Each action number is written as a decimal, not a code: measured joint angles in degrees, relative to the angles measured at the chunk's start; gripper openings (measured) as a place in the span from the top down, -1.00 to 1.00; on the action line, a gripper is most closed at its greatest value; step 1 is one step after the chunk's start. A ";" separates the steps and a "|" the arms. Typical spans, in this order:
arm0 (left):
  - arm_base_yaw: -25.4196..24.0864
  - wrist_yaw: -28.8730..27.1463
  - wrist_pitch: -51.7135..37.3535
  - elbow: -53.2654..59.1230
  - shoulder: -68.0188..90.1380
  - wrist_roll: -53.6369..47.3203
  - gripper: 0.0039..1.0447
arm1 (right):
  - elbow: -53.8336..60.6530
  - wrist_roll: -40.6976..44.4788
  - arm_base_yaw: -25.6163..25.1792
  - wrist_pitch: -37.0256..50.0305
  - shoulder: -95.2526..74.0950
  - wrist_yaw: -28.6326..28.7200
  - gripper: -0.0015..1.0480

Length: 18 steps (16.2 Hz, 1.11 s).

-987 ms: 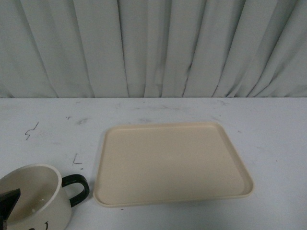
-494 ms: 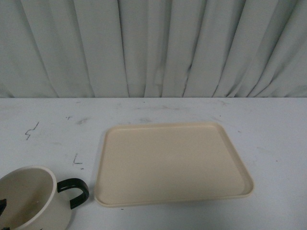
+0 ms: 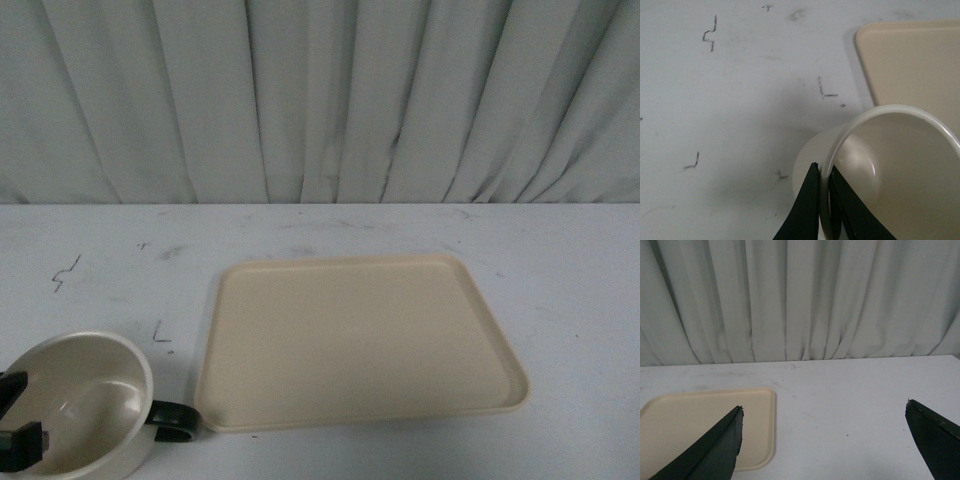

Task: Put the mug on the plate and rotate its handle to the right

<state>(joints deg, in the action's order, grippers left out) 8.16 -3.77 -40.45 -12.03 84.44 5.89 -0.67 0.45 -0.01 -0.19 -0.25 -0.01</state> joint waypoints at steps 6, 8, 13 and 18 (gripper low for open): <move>0.90 15.19 14.62 -15.82 -5.22 -18.23 0.94 | 0.00 0.00 0.00 0.00 0.00 0.00 -0.87; 4.79 12.39 21.16 -22.91 -0.46 -25.68 0.94 | 0.00 0.00 0.00 0.00 0.00 0.00 -0.87; 13.64 2.05 31.50 -39.30 13.33 -35.52 0.94 | 0.00 0.00 0.00 0.00 0.00 0.00 -0.87; 16.00 1.31 43.82 -50.71 20.31 -40.00 0.94 | 0.00 -0.02 0.00 0.00 0.00 0.00 -0.87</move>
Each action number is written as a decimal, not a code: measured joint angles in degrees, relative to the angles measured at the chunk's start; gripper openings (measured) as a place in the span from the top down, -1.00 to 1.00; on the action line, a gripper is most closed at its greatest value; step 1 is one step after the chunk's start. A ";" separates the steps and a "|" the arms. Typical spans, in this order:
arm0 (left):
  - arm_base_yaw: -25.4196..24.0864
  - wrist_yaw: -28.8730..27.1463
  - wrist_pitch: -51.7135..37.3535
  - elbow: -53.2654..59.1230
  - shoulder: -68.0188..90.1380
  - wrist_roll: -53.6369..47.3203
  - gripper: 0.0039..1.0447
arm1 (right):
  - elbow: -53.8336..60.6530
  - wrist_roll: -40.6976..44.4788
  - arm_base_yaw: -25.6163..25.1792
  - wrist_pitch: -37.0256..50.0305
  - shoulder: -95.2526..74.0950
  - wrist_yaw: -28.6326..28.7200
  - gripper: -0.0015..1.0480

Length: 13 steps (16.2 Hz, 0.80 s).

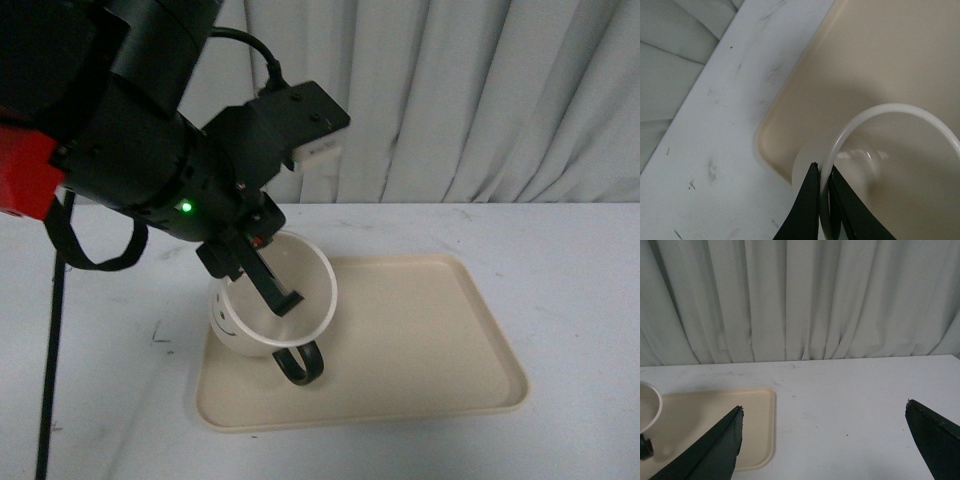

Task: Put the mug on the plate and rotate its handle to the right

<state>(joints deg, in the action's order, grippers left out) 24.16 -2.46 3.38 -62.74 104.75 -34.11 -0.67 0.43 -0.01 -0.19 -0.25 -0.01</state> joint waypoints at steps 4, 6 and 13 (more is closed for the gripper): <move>2.10 -0.37 0.22 -0.44 2.95 2.16 0.94 | 0.00 0.02 0.00 0.02 0.00 0.00 -0.87; 2.89 -0.44 -0.02 -1.49 4.44 3.06 0.94 | 0.00 0.02 0.00 -0.02 0.00 0.00 -0.87; 3.04 -0.13 -0.15 -5.77 8.02 4.17 0.94 | 0.00 0.00 0.00 -0.02 0.00 0.00 -0.87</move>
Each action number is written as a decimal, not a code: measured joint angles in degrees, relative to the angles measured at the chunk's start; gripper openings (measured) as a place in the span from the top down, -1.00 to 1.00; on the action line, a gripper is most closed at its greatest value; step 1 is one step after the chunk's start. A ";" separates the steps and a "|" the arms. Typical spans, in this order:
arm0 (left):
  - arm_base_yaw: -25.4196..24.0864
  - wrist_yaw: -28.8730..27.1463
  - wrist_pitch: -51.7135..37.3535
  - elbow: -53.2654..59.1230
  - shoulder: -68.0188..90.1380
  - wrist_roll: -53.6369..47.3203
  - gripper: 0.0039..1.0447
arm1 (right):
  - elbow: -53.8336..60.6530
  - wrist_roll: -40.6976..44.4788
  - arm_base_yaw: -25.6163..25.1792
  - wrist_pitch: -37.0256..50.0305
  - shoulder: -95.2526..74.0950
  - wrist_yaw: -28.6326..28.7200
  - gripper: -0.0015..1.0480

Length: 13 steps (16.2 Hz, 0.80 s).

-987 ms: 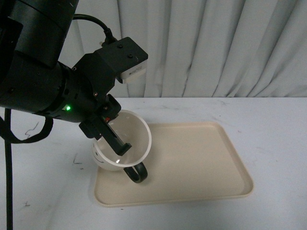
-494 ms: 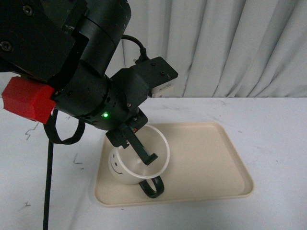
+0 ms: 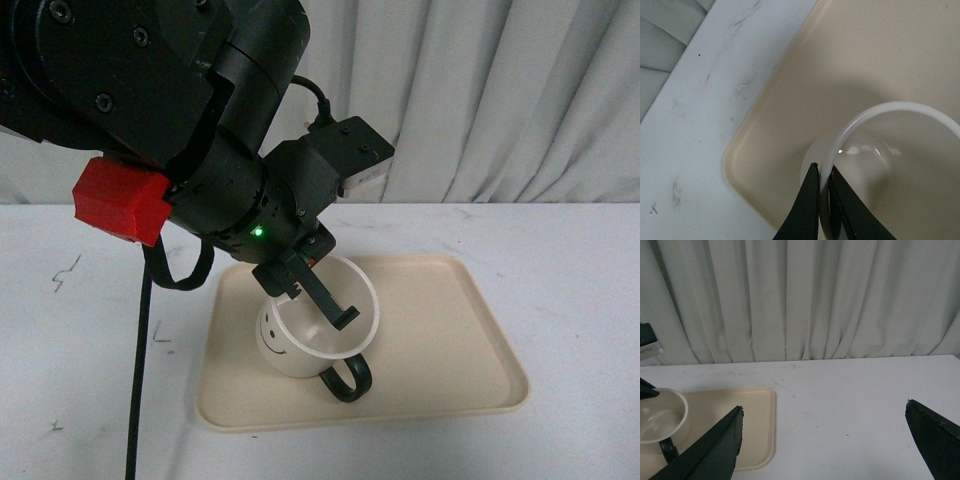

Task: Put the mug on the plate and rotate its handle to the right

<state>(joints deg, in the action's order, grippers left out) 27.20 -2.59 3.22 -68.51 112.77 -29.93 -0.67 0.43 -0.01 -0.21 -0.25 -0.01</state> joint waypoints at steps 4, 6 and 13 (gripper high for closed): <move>-0.55 -0.48 -0.74 -1.95 1.88 0.92 0.75 | 0.00 0.02 0.00 0.02 0.00 0.00 -0.87; -0.94 -0.37 -0.96 -3.15 3.26 1.07 0.37 | 0.00 0.02 0.00 0.02 0.00 0.00 -0.87; -4.81 4.35 -6.01 -6.03 0.17 -0.52 -0.88 | 0.00 0.02 0.00 0.02 0.00 -0.02 -0.87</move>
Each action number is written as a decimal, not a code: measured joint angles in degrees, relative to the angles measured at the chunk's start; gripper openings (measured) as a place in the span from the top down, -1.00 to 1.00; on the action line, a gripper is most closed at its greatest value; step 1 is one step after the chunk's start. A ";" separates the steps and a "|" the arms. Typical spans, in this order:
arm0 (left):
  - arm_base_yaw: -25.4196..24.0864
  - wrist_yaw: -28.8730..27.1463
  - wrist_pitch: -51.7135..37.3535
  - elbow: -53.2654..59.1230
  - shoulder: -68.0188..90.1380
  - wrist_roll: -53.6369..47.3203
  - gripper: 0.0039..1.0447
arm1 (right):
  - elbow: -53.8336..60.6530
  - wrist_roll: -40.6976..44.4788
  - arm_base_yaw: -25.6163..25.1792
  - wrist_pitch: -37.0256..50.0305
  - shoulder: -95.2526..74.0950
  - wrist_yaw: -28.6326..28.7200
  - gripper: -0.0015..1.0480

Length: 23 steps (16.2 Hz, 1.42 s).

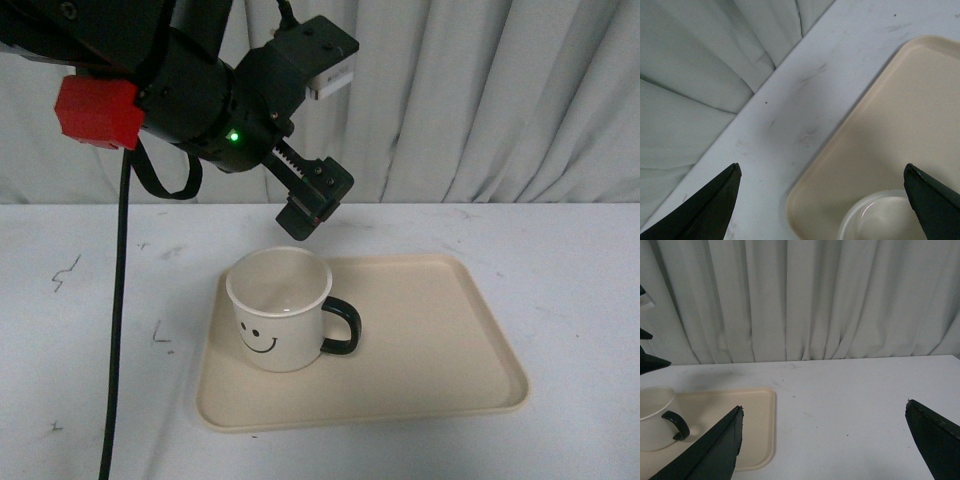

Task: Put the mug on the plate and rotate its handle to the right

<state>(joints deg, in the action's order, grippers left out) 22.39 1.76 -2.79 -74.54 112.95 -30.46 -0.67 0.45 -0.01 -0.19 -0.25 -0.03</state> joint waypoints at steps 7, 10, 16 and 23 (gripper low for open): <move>-3.61 12.61 -35.69 23.80 -25.24 -4.09 -0.85 | 0.00 0.00 0.00 0.00 0.00 0.02 -0.87; -9.94 -15.12 -38.18 46.77 -44.17 27.17 0.29 | 0.00 0.00 0.00 0.00 0.00 0.02 -0.87; -11.91 -11.98 -39.54 53.81 -49.22 29.11 0.78 | 0.00 0.00 0.00 0.00 0.00 0.02 -0.87; -17.51 -6.73 -37.46 66.18 -64.17 30.10 0.97 | 0.00 0.00 0.00 0.00 0.00 0.02 -0.87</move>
<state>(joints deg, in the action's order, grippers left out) 4.89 -4.97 -40.25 -8.36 48.77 -0.36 -0.67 0.45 -0.01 -0.19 -0.25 -0.01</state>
